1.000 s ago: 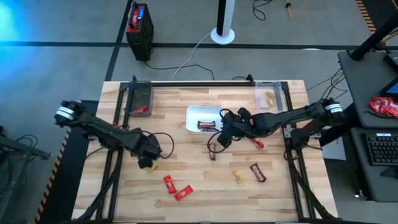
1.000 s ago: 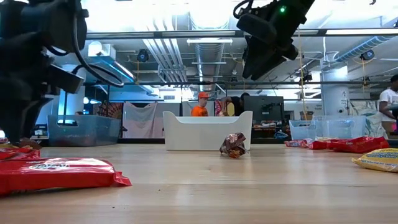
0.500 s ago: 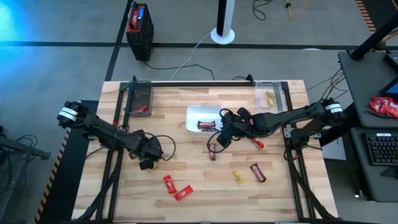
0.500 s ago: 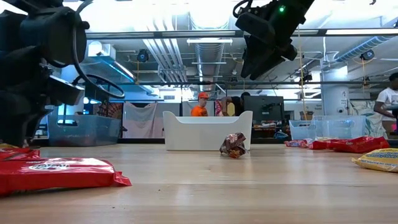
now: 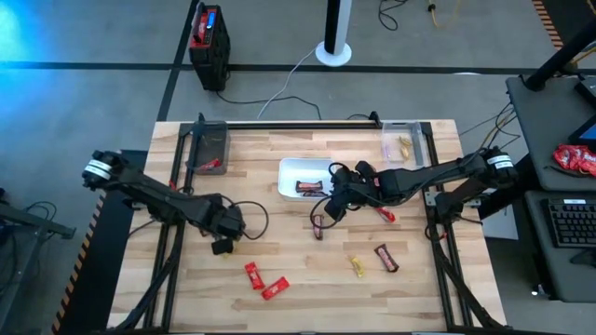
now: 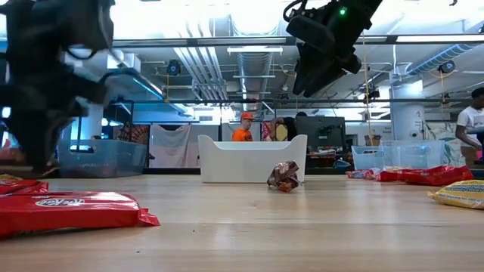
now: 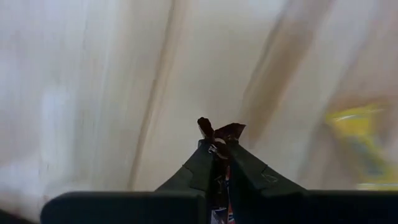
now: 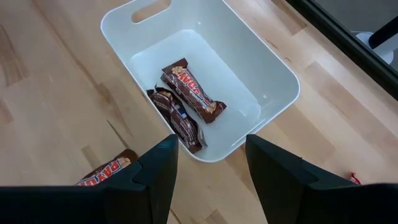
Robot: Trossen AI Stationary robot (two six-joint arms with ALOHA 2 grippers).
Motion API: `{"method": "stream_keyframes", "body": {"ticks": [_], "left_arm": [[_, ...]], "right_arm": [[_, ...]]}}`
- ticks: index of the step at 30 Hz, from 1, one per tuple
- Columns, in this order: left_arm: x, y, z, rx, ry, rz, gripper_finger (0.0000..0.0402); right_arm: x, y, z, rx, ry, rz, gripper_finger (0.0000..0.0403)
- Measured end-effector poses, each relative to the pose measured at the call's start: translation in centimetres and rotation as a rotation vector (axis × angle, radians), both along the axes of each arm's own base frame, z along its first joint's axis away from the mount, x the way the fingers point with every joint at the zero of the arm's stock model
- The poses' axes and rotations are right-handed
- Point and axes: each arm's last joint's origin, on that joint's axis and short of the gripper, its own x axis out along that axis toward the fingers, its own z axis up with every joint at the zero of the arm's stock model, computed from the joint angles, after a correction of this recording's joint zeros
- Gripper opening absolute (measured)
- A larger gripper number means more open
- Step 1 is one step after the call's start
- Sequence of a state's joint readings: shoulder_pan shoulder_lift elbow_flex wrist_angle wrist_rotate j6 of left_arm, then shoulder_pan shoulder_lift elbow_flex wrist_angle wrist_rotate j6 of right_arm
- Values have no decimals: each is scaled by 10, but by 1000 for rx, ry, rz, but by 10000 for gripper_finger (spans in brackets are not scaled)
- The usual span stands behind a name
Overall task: Sort candy by brand, put in halloween buckets
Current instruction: Put the brown chocolate bar into the white bin
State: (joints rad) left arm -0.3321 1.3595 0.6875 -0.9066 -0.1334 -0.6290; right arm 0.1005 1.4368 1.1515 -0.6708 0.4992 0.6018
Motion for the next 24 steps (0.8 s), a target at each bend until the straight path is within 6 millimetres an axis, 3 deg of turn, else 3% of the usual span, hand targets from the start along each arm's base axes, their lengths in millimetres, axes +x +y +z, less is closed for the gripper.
{"method": "stream_keyframes", "body": {"ticks": [4,9,15,19,24], "left_arm": [[15,-3,25,35,-110,-105,11],[36,-3,71,196,-302,-277,10],[71,11,125,361,-625,-397,10],[96,28,136,489,-831,-428,9],[114,52,121,606,-910,-401,9]], "right_arm": [[0,0,0,0,1,0,183],[-1,0,-2,-1,6,0,183],[-3,0,-9,1,25,-5,183],[-6,0,-15,9,38,-20,183],[-8,5,-20,10,47,-9,183]]}}
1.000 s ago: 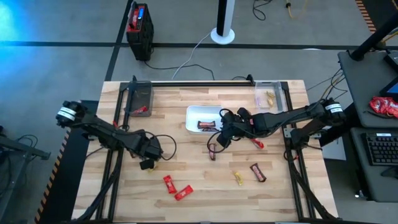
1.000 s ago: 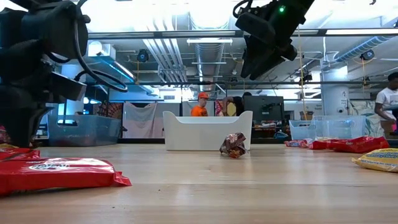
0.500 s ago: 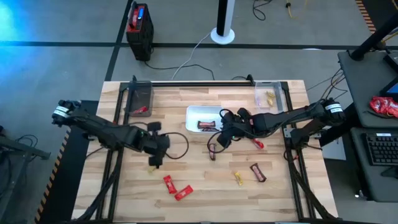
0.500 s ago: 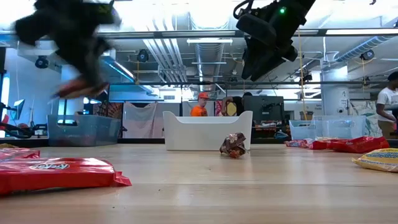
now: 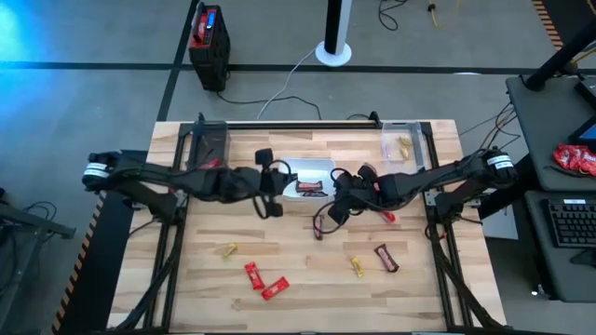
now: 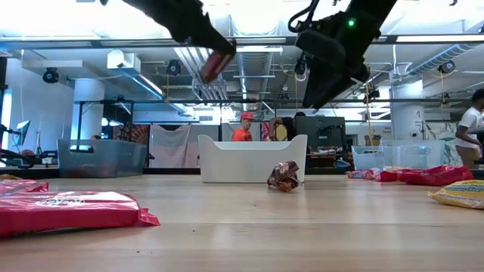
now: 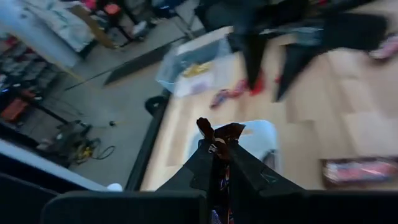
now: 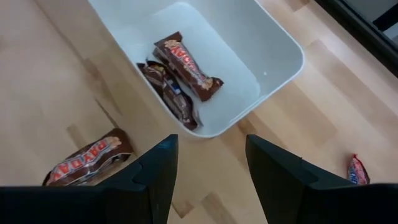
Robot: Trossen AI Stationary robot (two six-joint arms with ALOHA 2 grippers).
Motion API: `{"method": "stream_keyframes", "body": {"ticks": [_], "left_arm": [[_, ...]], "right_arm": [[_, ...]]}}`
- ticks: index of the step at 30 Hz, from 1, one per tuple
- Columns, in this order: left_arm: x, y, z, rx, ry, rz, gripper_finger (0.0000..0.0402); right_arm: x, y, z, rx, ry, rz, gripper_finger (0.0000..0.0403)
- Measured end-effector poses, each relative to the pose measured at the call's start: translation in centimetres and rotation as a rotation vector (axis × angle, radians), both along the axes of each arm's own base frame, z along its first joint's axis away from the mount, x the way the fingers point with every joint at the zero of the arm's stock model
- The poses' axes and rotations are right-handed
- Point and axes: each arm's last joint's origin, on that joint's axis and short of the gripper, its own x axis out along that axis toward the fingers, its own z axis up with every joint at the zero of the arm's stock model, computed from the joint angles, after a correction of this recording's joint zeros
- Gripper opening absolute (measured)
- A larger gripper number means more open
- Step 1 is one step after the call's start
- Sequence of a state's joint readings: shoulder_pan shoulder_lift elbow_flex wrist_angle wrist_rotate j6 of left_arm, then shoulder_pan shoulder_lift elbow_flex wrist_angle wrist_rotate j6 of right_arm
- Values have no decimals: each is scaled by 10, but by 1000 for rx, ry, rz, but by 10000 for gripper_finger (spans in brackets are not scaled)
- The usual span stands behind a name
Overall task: Sort candy by brand, put in halloween buckets
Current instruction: Put the brown chocolate bar into the white bin, then put the yellow candy into the transparent bin
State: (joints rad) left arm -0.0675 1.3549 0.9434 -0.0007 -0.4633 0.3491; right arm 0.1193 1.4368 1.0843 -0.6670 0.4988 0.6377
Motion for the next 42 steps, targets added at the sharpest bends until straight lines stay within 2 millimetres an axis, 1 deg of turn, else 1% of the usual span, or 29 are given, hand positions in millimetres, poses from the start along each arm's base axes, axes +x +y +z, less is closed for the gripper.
{"method": "stream_keyframes", "body": {"ticks": [2,5,12,15,20,27,31,36,42], "left_arm": [[4,8,-7,-1,-33,26,9],[12,16,-20,-12,-29,51,9],[29,32,-57,-20,80,99,9],[35,35,-69,-44,116,70,9],[47,39,-74,-34,137,45,20],[60,51,-78,-39,173,71,53],[61,56,-78,-85,183,37,84],[59,58,-75,-75,177,57,123],[54,57,-72,-91,197,79,147]], "right_arm": [[0,2,0,0,-2,8,183],[0,4,0,1,-7,14,183],[1,4,1,0,-14,14,183],[1,4,1,0,-15,14,183],[1,4,1,1,-21,14,183],[2,4,1,2,-25,14,183],[2,4,1,2,-25,14,183],[1,4,0,2,-23,14,183],[1,4,0,4,-23,13,183]]}}
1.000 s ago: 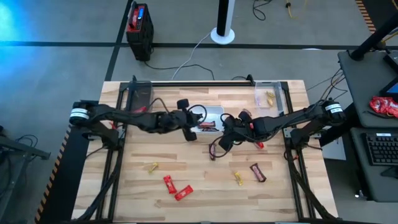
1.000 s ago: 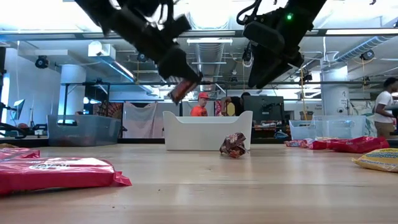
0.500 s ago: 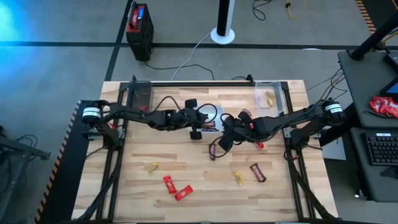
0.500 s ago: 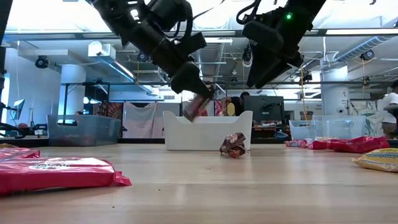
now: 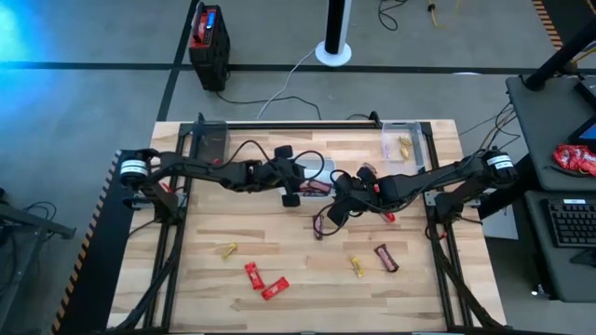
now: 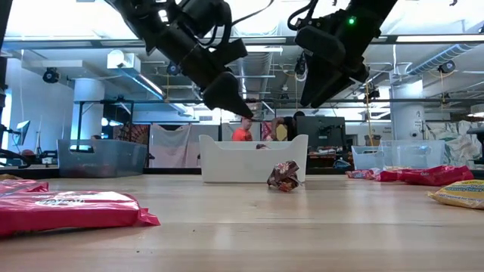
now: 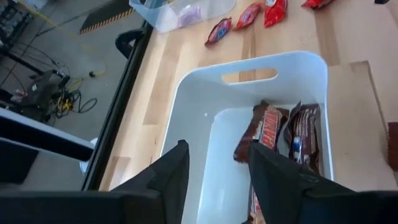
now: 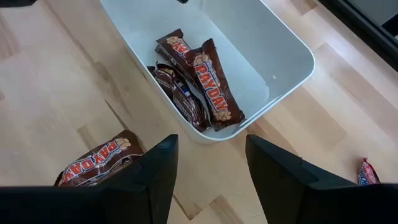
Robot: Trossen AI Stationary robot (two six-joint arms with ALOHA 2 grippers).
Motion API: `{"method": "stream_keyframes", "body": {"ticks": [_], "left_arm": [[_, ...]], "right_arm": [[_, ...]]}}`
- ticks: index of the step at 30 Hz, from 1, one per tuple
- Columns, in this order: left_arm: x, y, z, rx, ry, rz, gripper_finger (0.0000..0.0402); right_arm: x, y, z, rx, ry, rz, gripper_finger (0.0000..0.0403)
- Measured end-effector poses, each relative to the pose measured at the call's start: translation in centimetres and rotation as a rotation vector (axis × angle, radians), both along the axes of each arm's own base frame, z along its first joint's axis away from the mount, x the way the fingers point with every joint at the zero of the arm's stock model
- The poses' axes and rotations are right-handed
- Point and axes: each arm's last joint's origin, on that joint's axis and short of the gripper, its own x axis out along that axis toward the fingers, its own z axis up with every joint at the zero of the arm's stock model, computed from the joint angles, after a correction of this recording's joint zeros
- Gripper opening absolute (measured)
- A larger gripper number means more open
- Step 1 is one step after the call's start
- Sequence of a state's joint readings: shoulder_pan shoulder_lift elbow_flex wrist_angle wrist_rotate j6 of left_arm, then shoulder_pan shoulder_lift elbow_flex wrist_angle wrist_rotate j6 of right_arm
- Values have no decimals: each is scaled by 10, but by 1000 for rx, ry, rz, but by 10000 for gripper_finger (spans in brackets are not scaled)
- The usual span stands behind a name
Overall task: Sort candy by brand, put in halloween buckets
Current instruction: Put the yellow candy into the transparent bin
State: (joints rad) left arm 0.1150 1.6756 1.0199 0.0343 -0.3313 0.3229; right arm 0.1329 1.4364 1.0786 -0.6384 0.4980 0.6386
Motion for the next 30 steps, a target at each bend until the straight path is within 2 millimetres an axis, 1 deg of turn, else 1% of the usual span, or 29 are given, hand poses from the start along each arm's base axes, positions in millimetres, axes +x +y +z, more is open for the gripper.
{"method": "stream_keyframes", "body": {"ticks": [5,10,13,18,21,24,28,30], "left_arm": [[-7,-3,7,-23,11,10,151],[-22,-18,23,-66,10,2,150],[-35,-32,32,-92,-22,-17,150],[-60,-56,45,-138,-99,-71,150],[-74,-71,49,-178,-143,-102,150],[-85,-83,53,-207,-197,-140,150],[-96,-94,52,-244,-254,-178,150],[-100,-98,50,-252,-264,-192,150]], "right_arm": [[0,1,0,33,0,10,183],[-1,9,-2,191,11,46,183],[-2,21,-4,322,22,80,183],[-7,45,-6,510,28,45,183],[-13,61,-6,572,45,9,183],[-24,74,-9,617,100,-79,183],[-38,90,-12,636,164,-177,178],[-42,96,-13,648,167,-203,173]]}}
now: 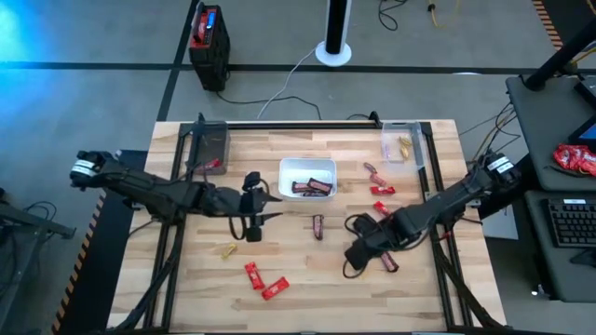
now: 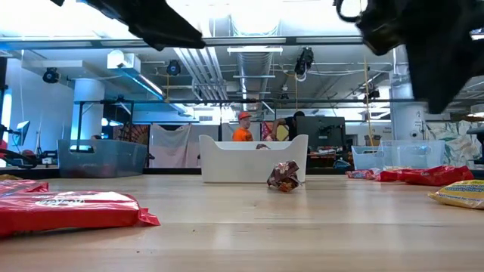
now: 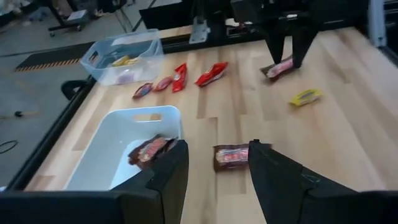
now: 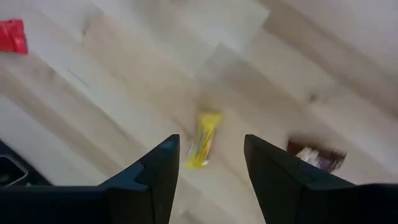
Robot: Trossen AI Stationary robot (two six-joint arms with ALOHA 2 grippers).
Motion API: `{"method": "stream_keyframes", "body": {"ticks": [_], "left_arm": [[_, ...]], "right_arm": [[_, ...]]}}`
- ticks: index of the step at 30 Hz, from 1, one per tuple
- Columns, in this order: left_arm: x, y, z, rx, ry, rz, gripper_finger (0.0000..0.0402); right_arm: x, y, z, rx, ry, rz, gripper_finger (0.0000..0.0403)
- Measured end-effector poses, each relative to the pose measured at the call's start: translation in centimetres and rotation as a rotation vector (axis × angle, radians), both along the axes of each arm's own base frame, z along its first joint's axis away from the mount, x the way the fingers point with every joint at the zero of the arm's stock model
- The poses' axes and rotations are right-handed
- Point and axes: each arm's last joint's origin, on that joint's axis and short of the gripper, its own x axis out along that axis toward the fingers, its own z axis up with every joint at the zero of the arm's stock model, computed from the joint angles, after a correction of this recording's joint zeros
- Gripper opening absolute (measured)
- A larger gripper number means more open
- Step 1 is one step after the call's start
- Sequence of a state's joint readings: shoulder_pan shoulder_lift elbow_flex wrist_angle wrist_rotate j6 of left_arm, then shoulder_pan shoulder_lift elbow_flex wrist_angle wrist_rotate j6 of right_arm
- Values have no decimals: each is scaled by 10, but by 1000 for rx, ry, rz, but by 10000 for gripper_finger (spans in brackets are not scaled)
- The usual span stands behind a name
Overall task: Sort candy by brand, put in halloween buckets
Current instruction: Put the yellow candy into the transparent bin
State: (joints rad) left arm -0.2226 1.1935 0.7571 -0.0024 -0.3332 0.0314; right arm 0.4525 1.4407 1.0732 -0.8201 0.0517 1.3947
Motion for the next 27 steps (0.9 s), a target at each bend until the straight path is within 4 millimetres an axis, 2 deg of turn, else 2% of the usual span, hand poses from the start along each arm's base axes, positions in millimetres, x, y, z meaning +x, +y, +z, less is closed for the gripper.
{"method": "stream_keyframes", "body": {"ticks": [5,11,21,27], "left_arm": [[-3,-6,-4,-20,-12,-16,150],[-4,-9,-4,-24,-13,-28,150],[-4,-10,-4,-24,-13,-30,150],[-5,-10,-7,-31,-6,-27,150]], "right_arm": [[0,14,-10,15,29,-31,164],[18,28,-37,18,131,-4,170],[37,41,-62,-17,203,34,181],[40,44,-75,-10,252,42,149]]}}
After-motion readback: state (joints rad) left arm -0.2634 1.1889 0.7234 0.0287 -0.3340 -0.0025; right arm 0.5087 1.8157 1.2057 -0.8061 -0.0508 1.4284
